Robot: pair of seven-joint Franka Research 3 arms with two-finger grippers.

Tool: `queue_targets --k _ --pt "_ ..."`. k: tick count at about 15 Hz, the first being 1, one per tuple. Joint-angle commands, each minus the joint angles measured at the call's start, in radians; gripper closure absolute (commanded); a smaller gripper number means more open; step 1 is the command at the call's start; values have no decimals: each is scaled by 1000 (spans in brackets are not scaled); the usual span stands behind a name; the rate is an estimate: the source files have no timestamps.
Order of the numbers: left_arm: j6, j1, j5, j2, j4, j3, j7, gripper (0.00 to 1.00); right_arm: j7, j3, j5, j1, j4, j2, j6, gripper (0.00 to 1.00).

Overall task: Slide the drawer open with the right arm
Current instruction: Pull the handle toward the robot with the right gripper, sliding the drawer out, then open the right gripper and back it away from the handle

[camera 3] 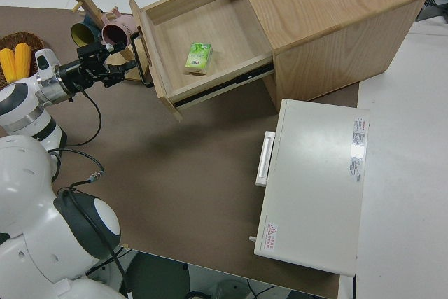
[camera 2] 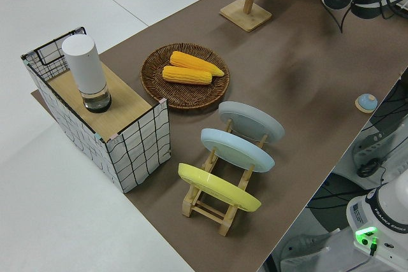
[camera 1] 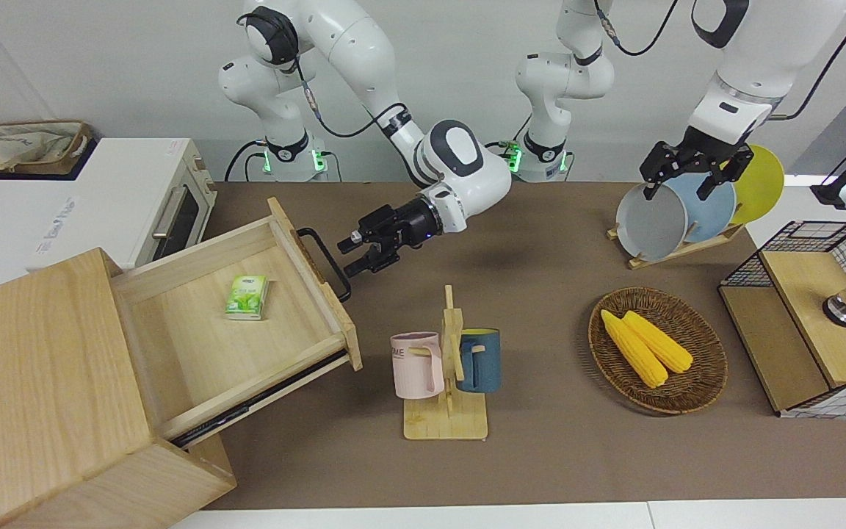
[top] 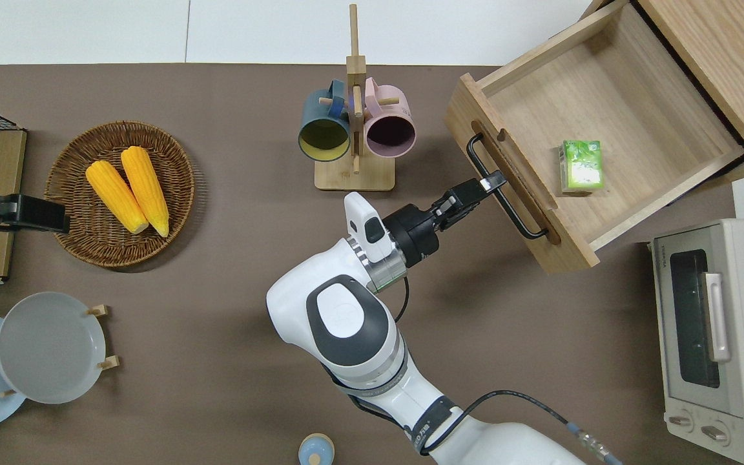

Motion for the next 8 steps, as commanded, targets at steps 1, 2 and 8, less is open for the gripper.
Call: queue_targets --k 1,2,8 --pt "0 -17 12 13 20 17 8 2 56 -5 43 7 7 -3 19 17" --pt "0 -17 12 13 20 17 8 2 65 -5 43 7 7 -3 19 17" --pt "0 -17 12 13 20 17 8 2 72 -2 161 9 65 -8 34 17"
